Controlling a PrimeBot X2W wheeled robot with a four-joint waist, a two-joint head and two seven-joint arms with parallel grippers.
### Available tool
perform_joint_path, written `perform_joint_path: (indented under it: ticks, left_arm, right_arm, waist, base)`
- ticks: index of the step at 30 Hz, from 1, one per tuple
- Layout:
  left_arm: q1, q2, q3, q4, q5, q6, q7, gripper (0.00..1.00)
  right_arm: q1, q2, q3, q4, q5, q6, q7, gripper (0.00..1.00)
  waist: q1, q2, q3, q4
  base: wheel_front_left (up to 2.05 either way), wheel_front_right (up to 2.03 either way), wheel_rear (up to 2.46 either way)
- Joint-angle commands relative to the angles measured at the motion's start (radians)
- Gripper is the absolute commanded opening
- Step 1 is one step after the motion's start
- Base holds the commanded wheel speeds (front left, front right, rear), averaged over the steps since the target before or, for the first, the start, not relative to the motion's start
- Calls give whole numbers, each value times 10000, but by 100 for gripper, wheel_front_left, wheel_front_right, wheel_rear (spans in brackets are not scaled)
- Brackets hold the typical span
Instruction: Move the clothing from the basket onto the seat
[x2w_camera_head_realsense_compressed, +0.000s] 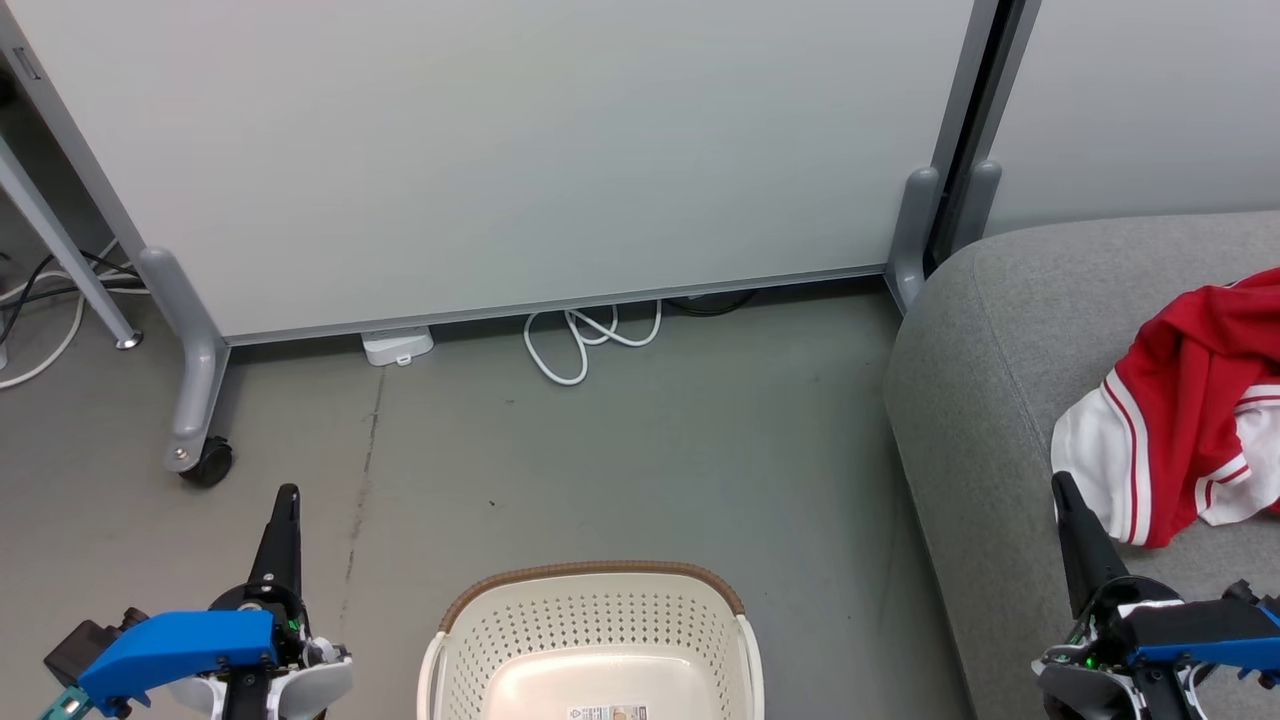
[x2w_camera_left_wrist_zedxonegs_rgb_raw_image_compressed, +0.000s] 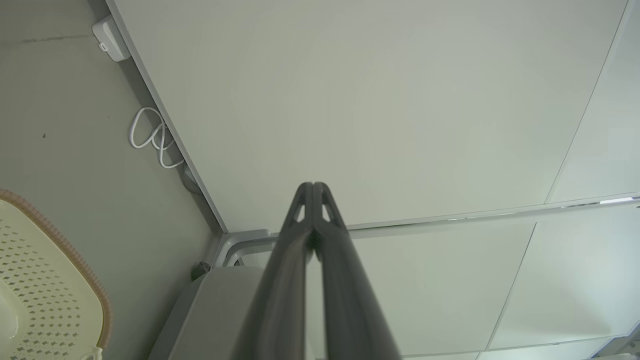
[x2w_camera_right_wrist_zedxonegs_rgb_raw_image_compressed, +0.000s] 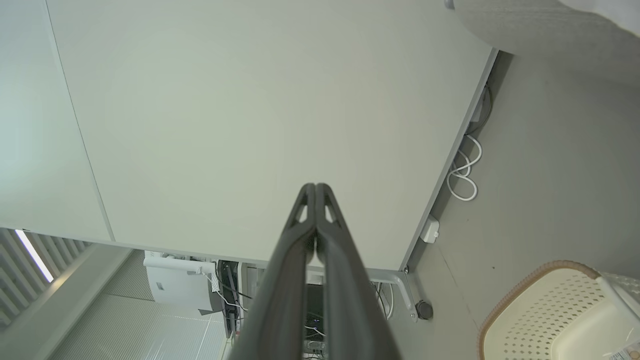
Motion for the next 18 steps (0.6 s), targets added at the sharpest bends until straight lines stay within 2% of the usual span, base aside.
perform_joint_path:
  ticks: [1,18]
  left_arm:
    - [-200,-7,91,-91,-218,-77,74,0]
    - [-293,-40,285,-274,-1298,-89,374,0]
  right_arm:
    - [-193,-59,-27,-1,238,10,63,0]
    - [-387,-63,-42,63,1420,11,260,0]
  waist:
    - [0,0,11,-12]
    - [0,0,108,-116]
  base:
    - [0,0,0]
    - [0,0,0]
